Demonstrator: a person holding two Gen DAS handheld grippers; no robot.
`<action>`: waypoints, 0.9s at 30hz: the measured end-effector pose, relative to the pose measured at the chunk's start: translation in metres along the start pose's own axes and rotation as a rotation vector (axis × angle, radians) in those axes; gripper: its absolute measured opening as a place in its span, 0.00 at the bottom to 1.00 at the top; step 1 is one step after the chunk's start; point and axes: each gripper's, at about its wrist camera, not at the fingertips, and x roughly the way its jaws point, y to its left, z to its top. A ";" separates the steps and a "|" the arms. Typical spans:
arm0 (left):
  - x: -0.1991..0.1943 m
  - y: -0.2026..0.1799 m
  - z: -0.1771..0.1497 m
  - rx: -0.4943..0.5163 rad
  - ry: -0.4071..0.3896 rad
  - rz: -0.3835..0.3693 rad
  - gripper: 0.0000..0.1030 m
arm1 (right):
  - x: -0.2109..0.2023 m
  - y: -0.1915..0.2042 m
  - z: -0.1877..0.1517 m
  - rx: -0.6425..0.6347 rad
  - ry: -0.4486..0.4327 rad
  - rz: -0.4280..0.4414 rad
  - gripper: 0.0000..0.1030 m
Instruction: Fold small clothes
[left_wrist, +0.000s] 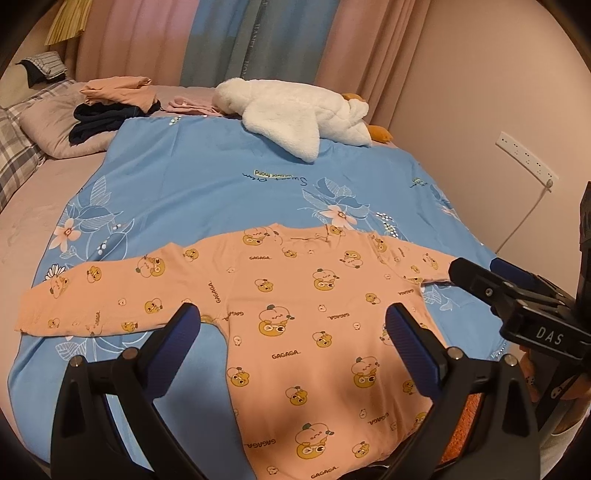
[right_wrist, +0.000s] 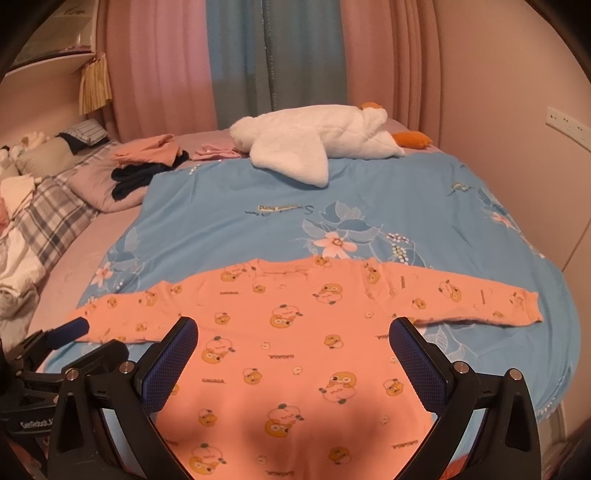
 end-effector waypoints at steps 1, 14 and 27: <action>0.000 0.000 0.000 0.001 0.000 -0.004 0.97 | -0.001 0.000 0.000 -0.001 0.000 -0.001 1.00; 0.001 -0.006 0.001 0.014 0.012 -0.033 0.95 | -0.003 -0.003 0.000 0.026 -0.006 -0.003 1.00; 0.000 -0.010 0.000 0.000 0.021 -0.044 0.95 | -0.004 -0.004 -0.002 0.030 -0.010 0.000 1.00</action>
